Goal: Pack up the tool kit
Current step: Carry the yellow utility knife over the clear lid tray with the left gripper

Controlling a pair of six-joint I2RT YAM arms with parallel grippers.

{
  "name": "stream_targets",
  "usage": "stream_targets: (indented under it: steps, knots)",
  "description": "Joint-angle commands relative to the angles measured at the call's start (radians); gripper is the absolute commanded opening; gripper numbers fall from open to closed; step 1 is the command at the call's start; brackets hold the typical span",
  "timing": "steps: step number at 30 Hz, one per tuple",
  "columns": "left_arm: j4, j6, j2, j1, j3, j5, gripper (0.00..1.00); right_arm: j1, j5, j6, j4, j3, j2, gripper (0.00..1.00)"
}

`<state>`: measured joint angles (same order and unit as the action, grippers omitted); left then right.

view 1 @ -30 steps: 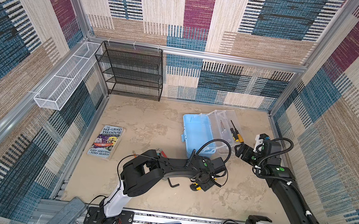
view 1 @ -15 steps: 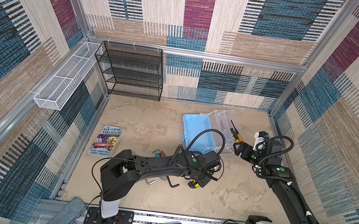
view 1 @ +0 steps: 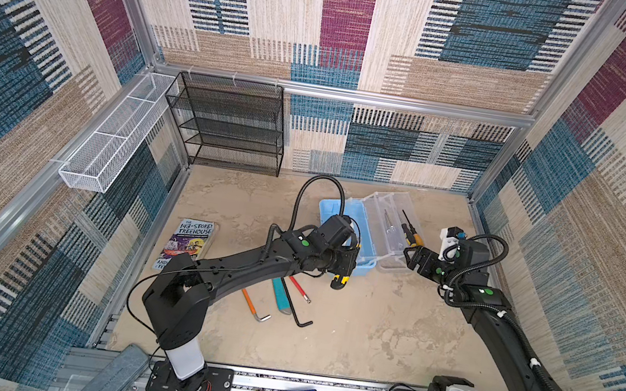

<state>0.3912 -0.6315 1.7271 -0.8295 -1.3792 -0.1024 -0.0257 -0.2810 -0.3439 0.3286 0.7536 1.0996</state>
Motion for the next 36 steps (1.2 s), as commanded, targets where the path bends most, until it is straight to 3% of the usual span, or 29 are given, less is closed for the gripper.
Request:
stream_targets:
  steps: [1, 8, 15, 23, 32, 36]
  knots:
    - [-0.044, -0.094, 0.062, 0.03, -0.081, -0.092, 0.15, 0.0, -0.014, 0.015, -0.053, 0.019, 0.018, 0.93]
    - [0.0, -0.225, 0.233, 0.096, -0.295, -0.142, 0.13, 0.001, -0.012, 0.015, -0.08, 0.031, 0.057, 0.94]
    - [0.096, -0.269, 0.411, 0.109, -0.541, -0.179, 0.12, 0.001, -0.005, 0.02, -0.097, 0.031, 0.08, 0.94]
    - [0.056, -0.382, 0.514, 0.126, -0.614, -0.191, 0.12, 0.006, 0.019, 0.034, -0.089, 0.022, 0.078, 0.94]
    - [0.1, -0.444, 0.601, 0.129, -0.703, -0.179, 0.21, 0.012, 0.021, 0.046, -0.082, 0.019, 0.081, 0.95]
    - [0.109, -0.446, 0.633, 0.129, -0.746, -0.187, 0.32, 0.014, 0.019, 0.047, -0.082, 0.02, 0.082, 0.94]
